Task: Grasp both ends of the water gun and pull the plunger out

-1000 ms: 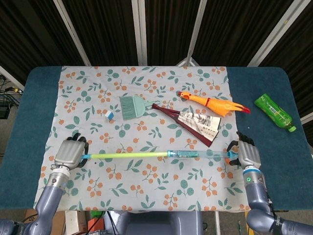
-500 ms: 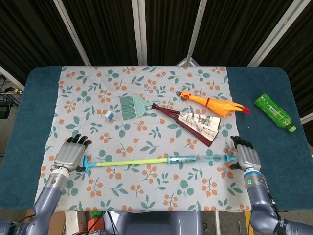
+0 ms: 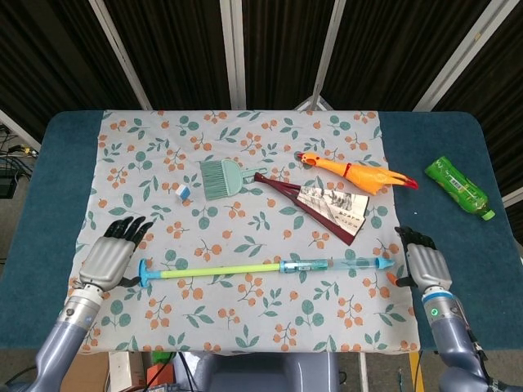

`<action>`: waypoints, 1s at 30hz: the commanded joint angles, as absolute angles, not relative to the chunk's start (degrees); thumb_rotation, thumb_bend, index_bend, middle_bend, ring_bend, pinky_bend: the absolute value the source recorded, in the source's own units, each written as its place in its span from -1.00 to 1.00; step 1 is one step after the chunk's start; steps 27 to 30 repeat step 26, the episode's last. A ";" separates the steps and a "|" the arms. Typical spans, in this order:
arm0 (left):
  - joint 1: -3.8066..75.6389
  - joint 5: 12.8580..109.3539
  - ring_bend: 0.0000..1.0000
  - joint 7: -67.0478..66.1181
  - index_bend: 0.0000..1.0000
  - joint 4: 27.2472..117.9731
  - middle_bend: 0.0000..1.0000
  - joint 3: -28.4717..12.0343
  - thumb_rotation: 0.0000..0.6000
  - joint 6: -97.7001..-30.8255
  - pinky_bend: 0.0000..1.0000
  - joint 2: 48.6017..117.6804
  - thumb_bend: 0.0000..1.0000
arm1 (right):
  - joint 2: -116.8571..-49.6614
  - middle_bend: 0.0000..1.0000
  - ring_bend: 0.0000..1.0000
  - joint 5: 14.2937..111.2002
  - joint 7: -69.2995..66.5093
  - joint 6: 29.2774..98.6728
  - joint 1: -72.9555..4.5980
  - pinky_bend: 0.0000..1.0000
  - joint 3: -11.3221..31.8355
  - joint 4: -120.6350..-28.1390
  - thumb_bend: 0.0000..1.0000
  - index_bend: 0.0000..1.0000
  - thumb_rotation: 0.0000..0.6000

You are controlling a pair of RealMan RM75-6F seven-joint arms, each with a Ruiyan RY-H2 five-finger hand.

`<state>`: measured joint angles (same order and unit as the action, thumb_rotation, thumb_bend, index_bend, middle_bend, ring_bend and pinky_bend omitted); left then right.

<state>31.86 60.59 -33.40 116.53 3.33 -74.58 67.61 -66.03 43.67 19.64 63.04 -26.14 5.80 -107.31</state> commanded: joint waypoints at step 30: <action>2.78 91.62 -1.00 2.45 -1.00 92.07 -1.00 12.04 1.00 -99.32 -0.99 60.16 -0.61 | -58.79 -1.00 -1.00 82.27 3.48 92.16 -0.19 -1.00 -3.31 -101.17 -0.37 -1.00 1.00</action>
